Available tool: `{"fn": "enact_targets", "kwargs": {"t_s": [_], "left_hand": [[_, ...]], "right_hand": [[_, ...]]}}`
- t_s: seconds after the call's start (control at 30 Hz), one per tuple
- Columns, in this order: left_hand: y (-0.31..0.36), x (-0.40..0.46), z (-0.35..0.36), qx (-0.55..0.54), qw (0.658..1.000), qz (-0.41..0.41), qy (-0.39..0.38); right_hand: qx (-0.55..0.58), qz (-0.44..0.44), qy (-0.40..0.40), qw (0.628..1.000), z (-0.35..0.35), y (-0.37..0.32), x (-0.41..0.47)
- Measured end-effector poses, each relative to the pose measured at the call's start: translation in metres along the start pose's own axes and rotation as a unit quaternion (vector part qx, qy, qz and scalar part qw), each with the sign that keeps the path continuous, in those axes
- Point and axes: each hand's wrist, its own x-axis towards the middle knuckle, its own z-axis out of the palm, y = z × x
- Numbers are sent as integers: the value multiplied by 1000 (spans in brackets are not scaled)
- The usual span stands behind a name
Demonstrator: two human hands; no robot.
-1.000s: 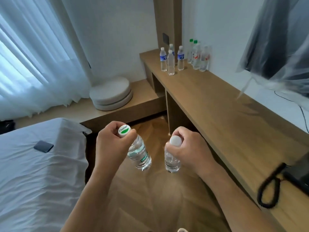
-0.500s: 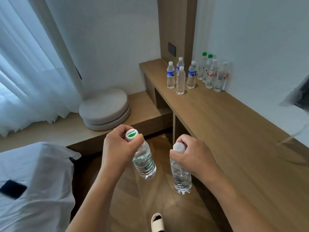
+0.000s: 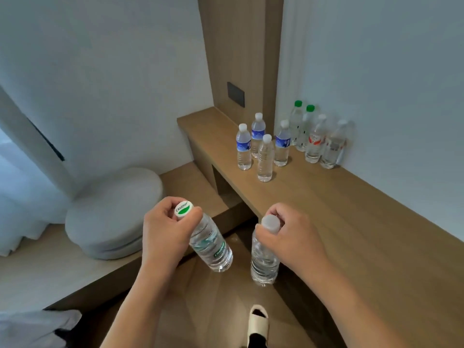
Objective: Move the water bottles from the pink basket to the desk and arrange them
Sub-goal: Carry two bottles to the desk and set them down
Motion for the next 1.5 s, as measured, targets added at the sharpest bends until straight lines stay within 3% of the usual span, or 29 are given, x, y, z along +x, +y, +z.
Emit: {"fn": "enact_targets", "kwargs": {"t_s": [0.17,0.43,0.67,0.8,1.03,1.2,1.27,1.5], "left_hand": [[-7,98,38,12,1000,3,-27],[-5,231,76,-5,998,8,-63],[-26,337,124,7,986,14,-164],[-39,389,152,9,968,20,-250],[-60,458,208,23,948,19,-317],[-73,492,248,53,936,37,-345],[-79,500,261,64,933,45,-350],[-92,515,288,105,923,60,-364]], "right_hand": [[-5,54,-17,998,25,11,98],[9,72,4,997,46,-3,222],[-20,146,42,988,71,3,309],[-58,194,50,978,88,8,341],[-74,258,54,962,109,20,380],[-94,249,129,955,133,27,390],[-132,201,155,958,140,30,393],[-139,236,99,957,136,31,411]]}}
